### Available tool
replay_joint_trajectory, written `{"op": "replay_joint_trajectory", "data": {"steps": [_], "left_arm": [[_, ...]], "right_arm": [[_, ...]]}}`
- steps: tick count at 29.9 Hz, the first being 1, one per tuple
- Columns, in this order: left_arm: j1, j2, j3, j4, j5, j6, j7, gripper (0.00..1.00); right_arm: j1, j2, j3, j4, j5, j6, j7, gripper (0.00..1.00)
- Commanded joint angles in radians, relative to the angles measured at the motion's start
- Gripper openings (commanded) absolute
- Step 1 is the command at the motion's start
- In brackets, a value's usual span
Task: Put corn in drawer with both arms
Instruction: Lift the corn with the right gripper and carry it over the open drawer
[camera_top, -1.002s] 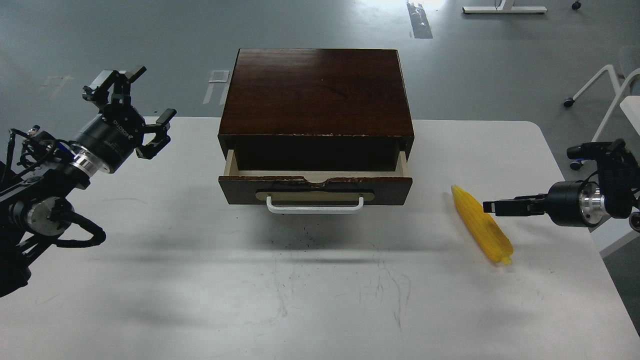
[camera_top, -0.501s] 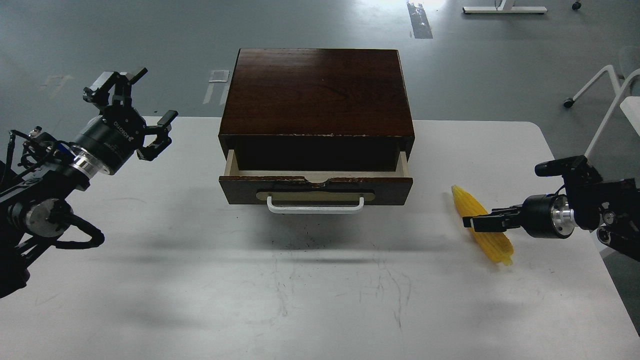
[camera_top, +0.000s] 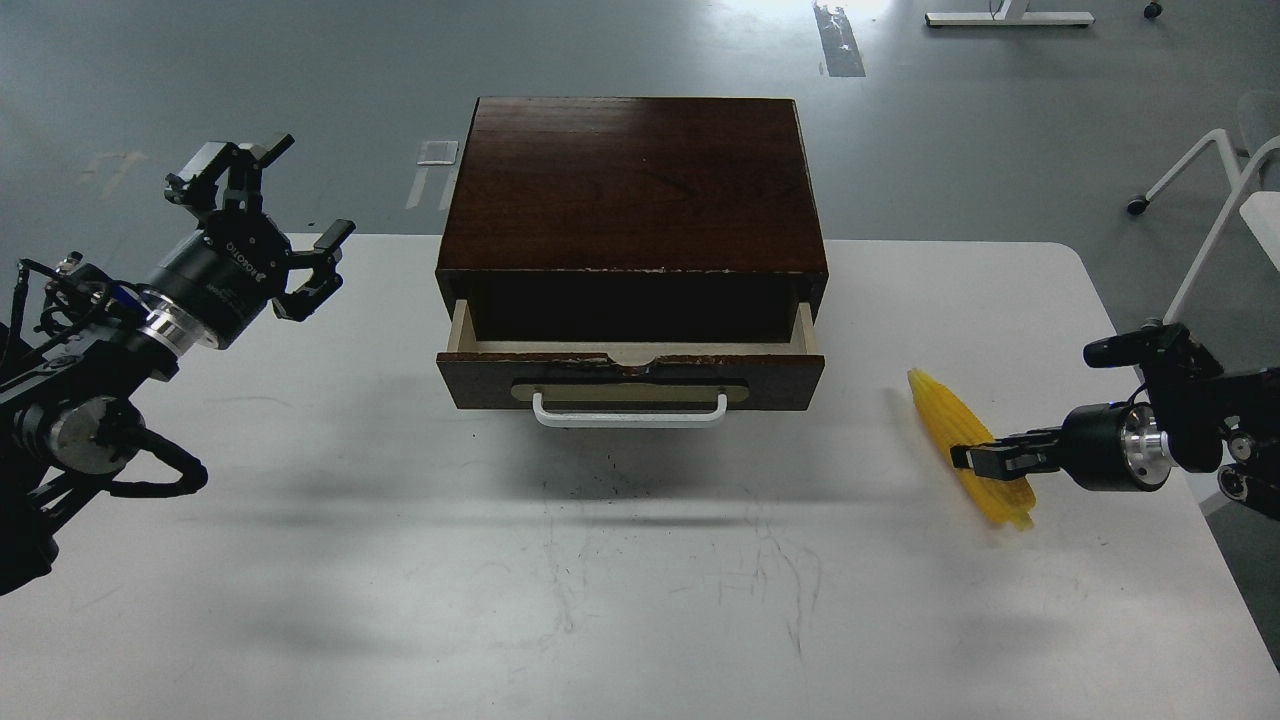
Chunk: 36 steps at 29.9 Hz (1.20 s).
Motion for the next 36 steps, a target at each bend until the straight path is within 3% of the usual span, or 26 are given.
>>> {"op": "replay_joint_trajectory", "data": {"steps": [1, 8, 13, 15, 21, 27, 36], "left_arm": [[-0.001, 0.001, -0.013, 0.0, 0.002, 0.0, 0.0, 0.99], [-0.002, -0.001, -0.018, 0.0, 0.002, -0.001, 0.0, 0.99], [-0.002, 0.001, -0.016, 0.0, 0.002, -0.001, 0.0, 0.99], [-0.002, 0.004, -0.021, -0.001, 0.002, -0.001, 0.0, 0.99], [-0.002, 0.035, -0.024, -0.004, 0.002, -0.001, 0.0, 0.99], [-0.002, 0.035, -0.024, -0.006, 0.002, -0.001, 0.0, 0.99], [-0.002, 0.036, -0.024, -0.006, 0.002, -0.001, 0.0, 0.99]], "right_arm": [[0.18, -0.066, 0.004, 0.073, 0.009, -0.002, 0.0, 0.01], [0.527, -0.051, -0.012, 0.12, 0.006, 0.009, 0.0, 0.01], [0.729, 0.116, -0.133, 0.127, -0.003, 0.007, 0.0, 0.01], [0.824, 0.246, -0.211, 0.127, -0.005, -0.004, 0.0, 0.01], [0.89, 0.448, -0.259, 0.15, -0.118, -0.075, 0.0, 0.01], [0.912, 0.573, -0.314, 0.157, -0.273, -0.148, 0.0, 0.01], [0.884, 0.624, -0.387, 0.154, -0.358, -0.177, 0.0, 0.01]]}}
